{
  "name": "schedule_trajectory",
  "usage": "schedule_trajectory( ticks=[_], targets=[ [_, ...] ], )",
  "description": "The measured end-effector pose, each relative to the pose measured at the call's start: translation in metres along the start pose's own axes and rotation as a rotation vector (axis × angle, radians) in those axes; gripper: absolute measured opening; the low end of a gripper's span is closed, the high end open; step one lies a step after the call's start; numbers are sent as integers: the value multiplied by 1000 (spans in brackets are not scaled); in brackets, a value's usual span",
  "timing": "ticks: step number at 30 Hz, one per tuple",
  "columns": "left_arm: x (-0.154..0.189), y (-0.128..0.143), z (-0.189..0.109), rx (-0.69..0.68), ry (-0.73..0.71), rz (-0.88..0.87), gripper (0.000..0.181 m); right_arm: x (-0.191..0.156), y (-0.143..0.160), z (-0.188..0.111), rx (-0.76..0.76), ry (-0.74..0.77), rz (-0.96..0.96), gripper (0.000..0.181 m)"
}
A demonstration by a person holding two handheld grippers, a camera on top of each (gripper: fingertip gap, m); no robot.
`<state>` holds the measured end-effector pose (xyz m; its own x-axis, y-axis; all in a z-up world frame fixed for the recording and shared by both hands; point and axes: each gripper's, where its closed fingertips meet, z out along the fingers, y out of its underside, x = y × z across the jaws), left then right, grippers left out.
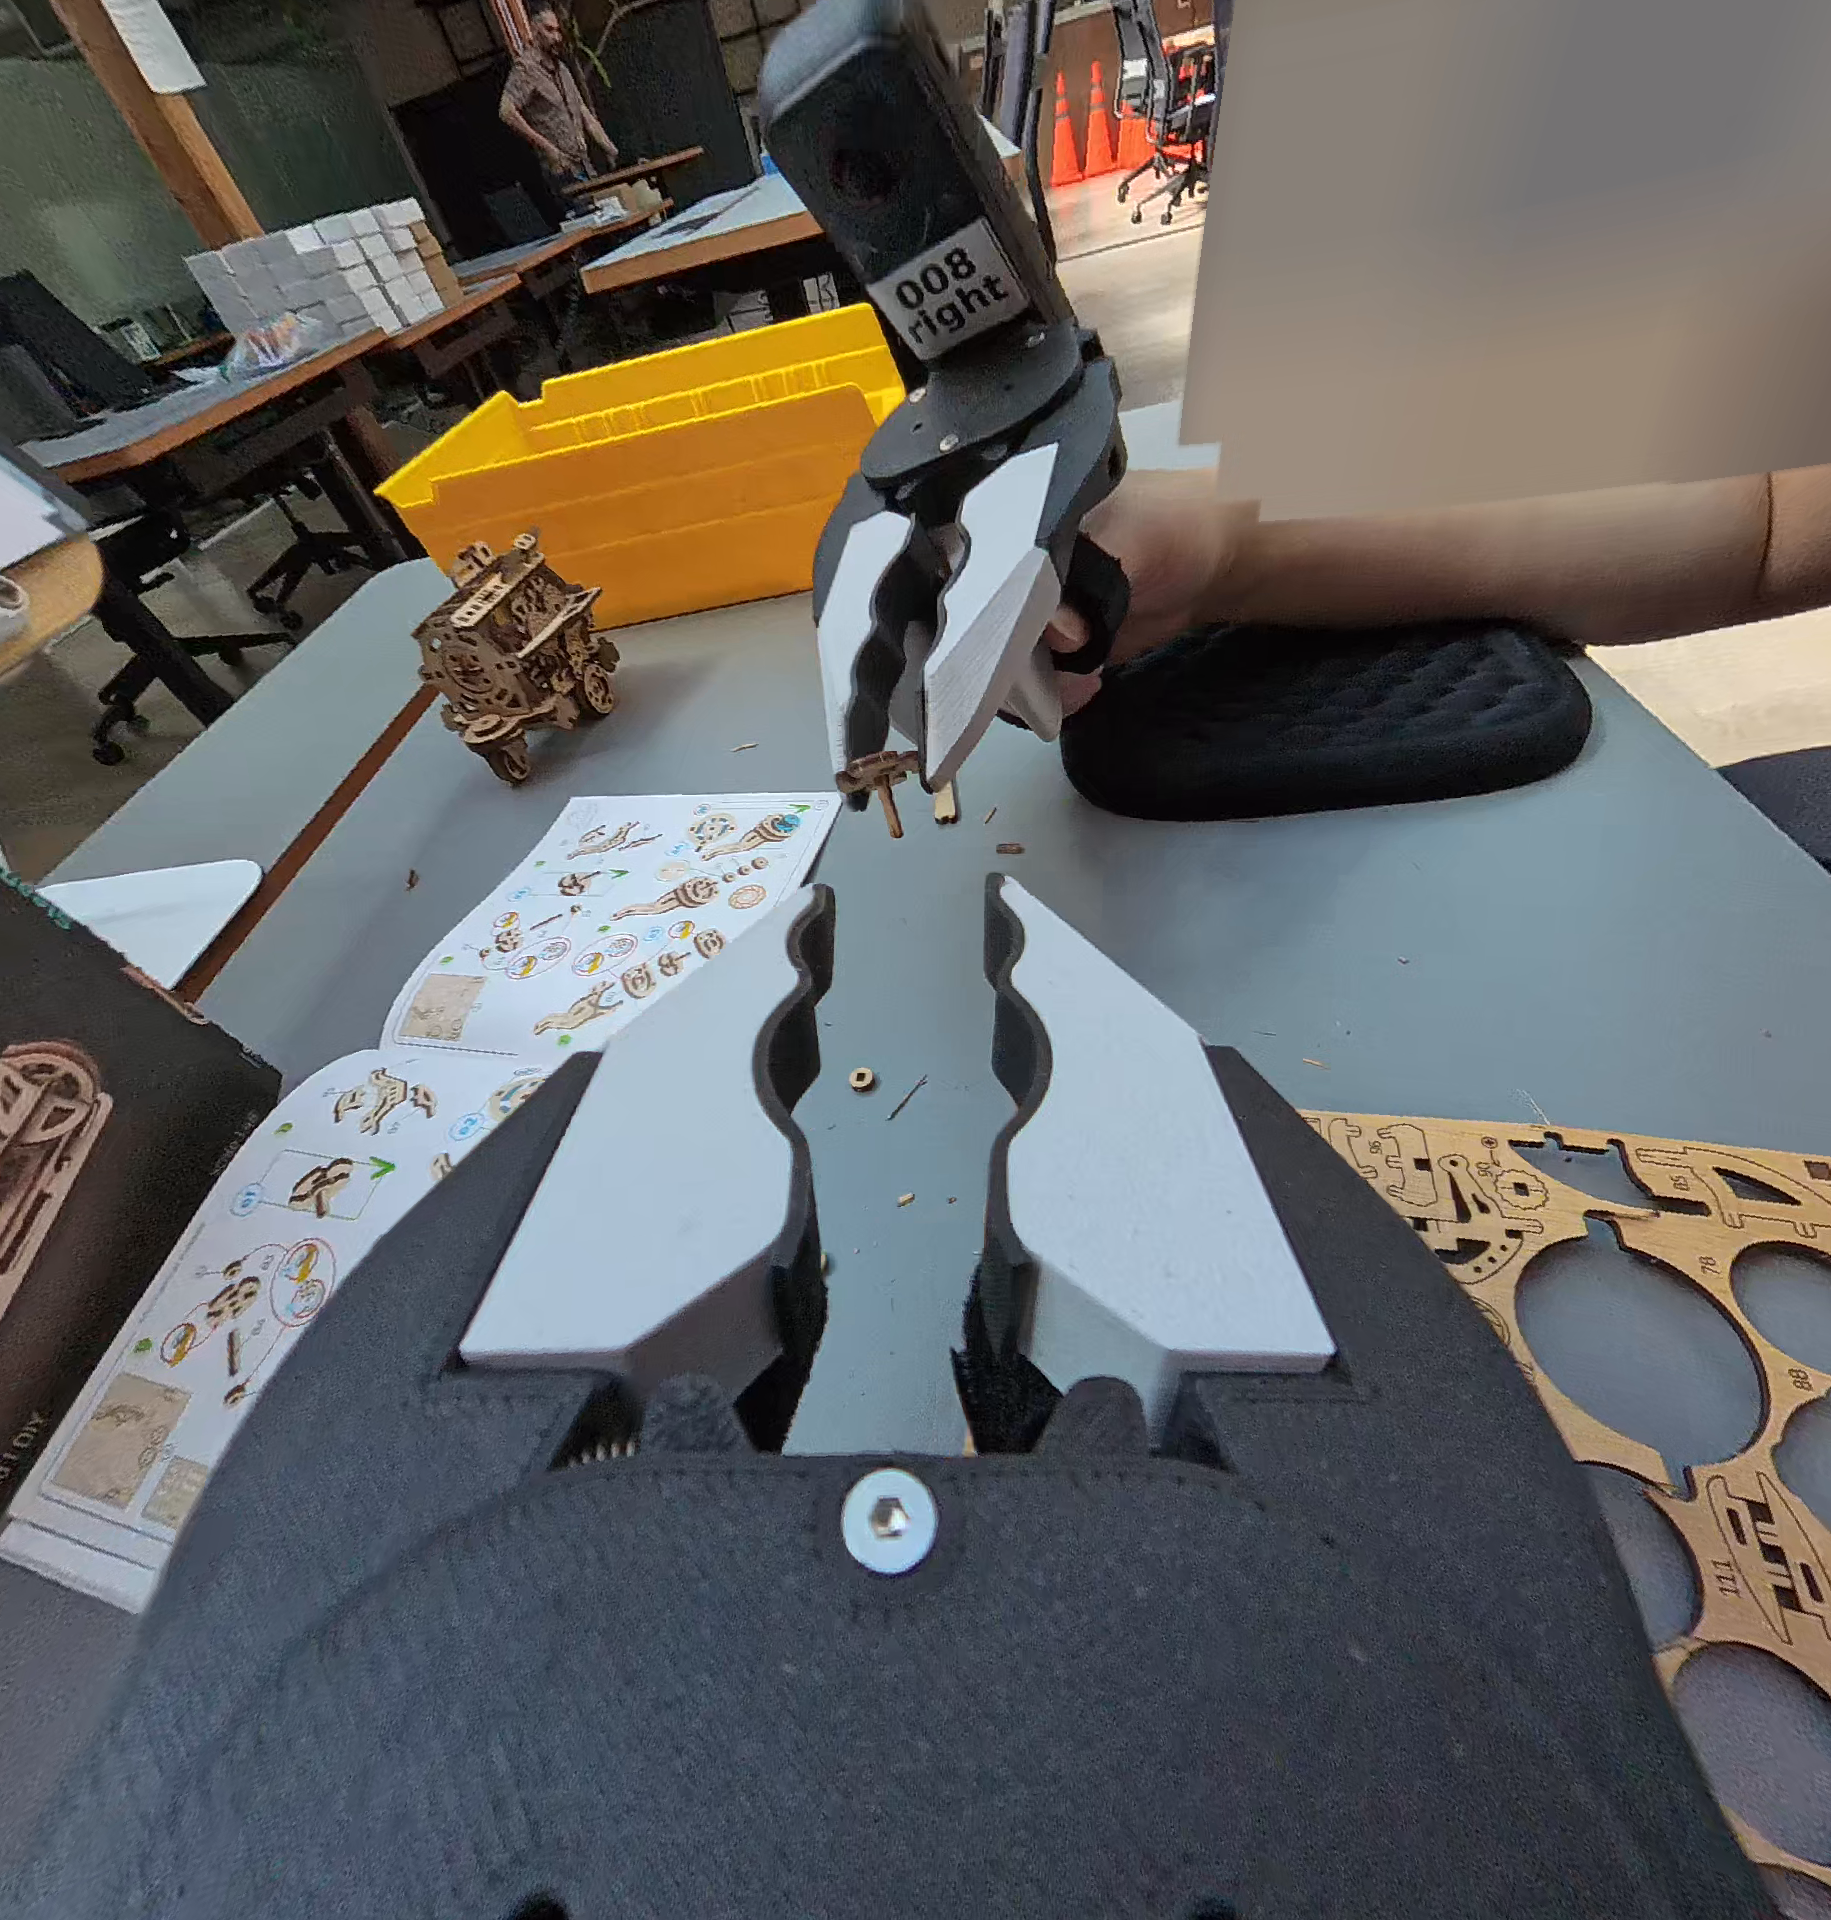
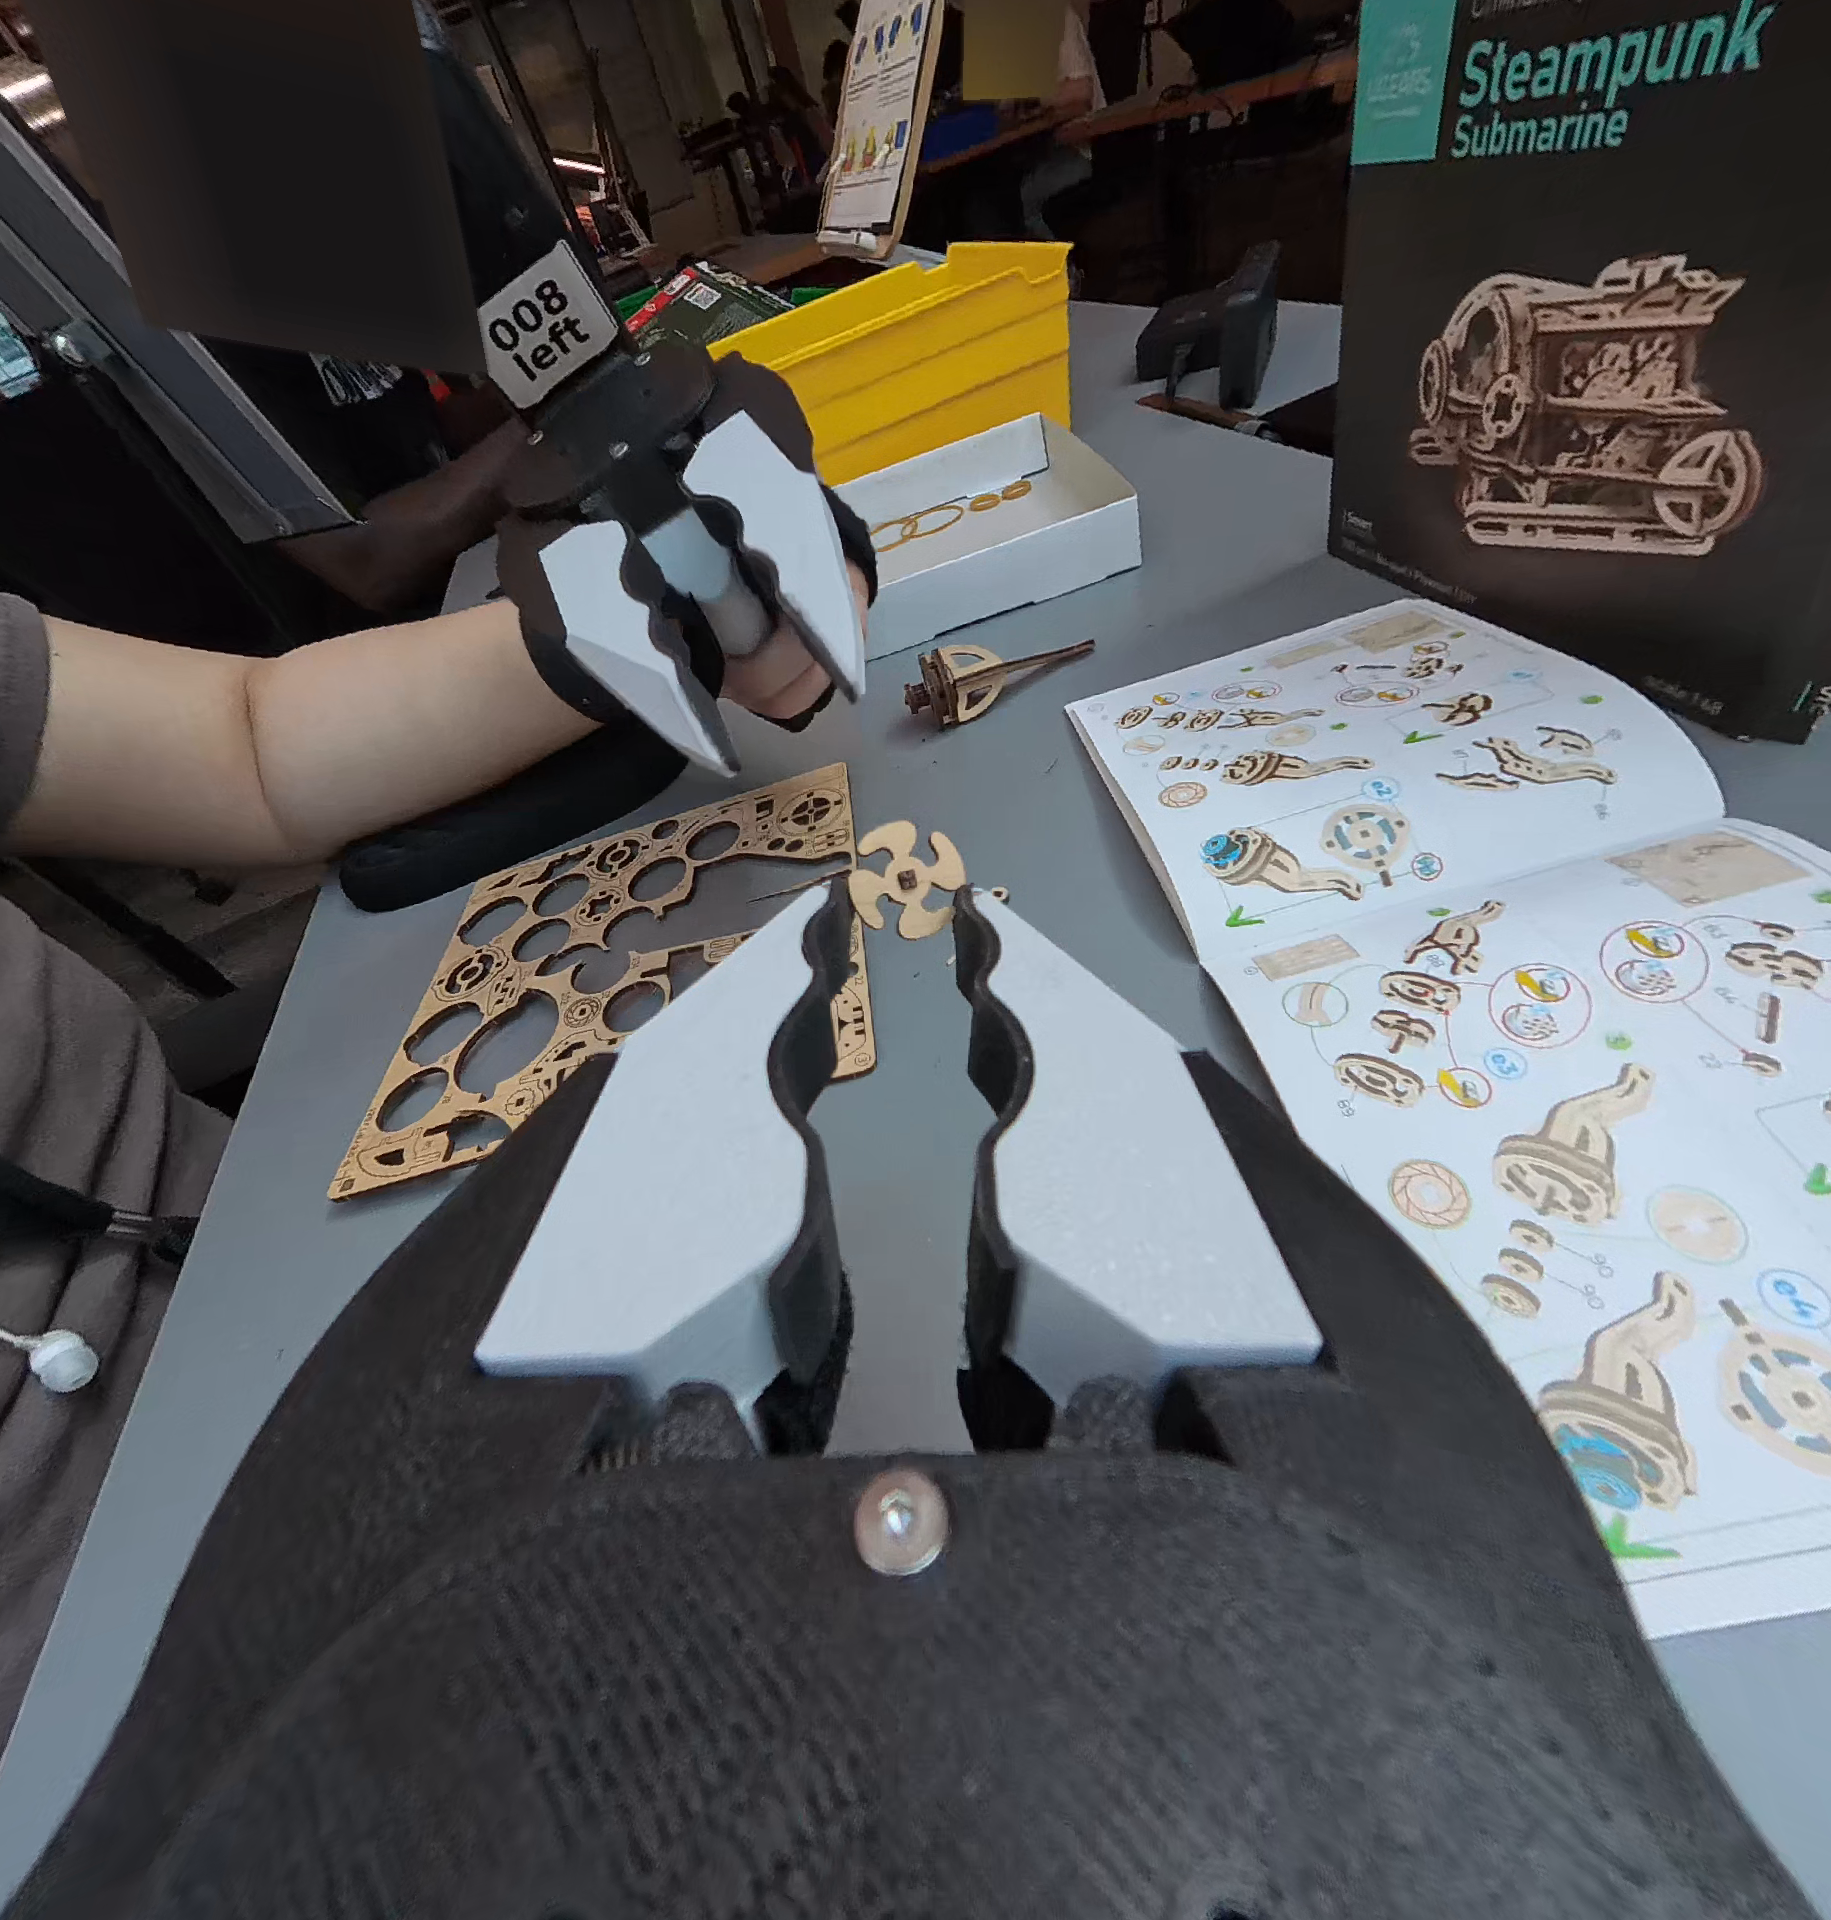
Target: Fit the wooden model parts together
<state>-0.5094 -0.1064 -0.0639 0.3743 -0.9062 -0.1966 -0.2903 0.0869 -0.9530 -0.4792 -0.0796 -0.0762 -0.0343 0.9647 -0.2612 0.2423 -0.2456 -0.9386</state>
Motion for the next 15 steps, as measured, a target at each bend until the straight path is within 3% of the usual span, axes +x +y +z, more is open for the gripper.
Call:
schedule_trajectory(
  ticks=[3, 7, 10, 15],
  targets=[
    [-19, 0, -12, 36, -62, -20, 26, 2, 4, 2, -37, -39, 10, 18],
    [-36, 3, -21, 79, -107, -77, 23, 20, 19, 12, -207, -11, -32, 19],
    [-45, 1, -27, 110, -142, -97, 22, 21, 25, 23, -288, -79, -95, 19],
    [-53, -2, -33, 129, -179, -94, 21, 36, 40, 35, -409, -67, -156, 19]
  ],
)
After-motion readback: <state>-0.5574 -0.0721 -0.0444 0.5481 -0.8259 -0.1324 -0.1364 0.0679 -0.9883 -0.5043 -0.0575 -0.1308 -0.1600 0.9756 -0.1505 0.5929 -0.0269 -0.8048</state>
